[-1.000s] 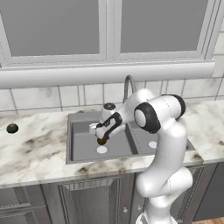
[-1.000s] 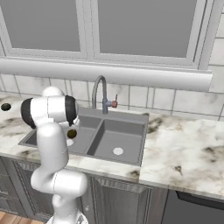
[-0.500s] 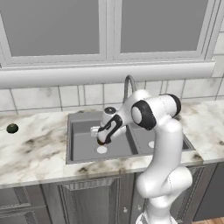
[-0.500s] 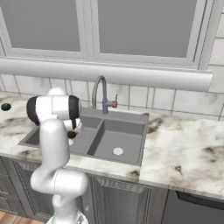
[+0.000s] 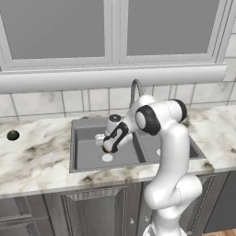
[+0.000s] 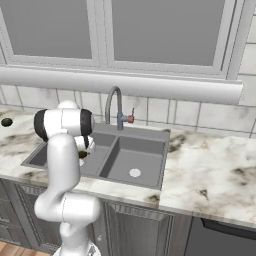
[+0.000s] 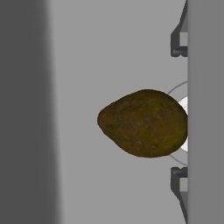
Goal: Turn on the sink faucet. Then move the avocado from the counter to the sink. Turn off the sink. Move the vegetable from the sink to the pot next to the stove. Finally move the pot to the rear left burner.
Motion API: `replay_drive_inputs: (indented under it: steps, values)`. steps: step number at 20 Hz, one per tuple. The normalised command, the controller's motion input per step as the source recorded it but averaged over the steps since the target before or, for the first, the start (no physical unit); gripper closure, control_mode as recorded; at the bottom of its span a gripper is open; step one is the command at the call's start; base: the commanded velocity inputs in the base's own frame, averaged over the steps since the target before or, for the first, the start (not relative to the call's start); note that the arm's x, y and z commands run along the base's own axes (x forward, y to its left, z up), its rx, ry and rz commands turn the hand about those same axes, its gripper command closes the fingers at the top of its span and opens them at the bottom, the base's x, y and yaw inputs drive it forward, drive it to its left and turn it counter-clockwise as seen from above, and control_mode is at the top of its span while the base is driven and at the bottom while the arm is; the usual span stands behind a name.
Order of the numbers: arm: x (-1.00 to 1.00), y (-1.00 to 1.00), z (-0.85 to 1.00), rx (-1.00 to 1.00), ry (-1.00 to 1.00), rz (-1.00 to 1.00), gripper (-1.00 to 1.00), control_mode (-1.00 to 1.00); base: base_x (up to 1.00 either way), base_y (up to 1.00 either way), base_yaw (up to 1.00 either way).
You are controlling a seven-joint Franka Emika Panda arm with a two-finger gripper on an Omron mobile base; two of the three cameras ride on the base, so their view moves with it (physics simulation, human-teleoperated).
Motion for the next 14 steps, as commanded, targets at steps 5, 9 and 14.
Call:
replay_drive_inputs:
  steps: [5,9,14]
  values:
    - [0.03,0.0,-0.13,0.0,0.0,-0.04,-1.0,-1.0,0.0,0.0,0.0]
    - [0.09,0.0,-0.14,0.0,0.0,-0.04,-1.0,-1.0,0.0,0.0,0.0]
    - [0.14,0.02,-0.1,0.0,0.0,-0.02,-1.0,-1.0,0.0,0.0,0.0]
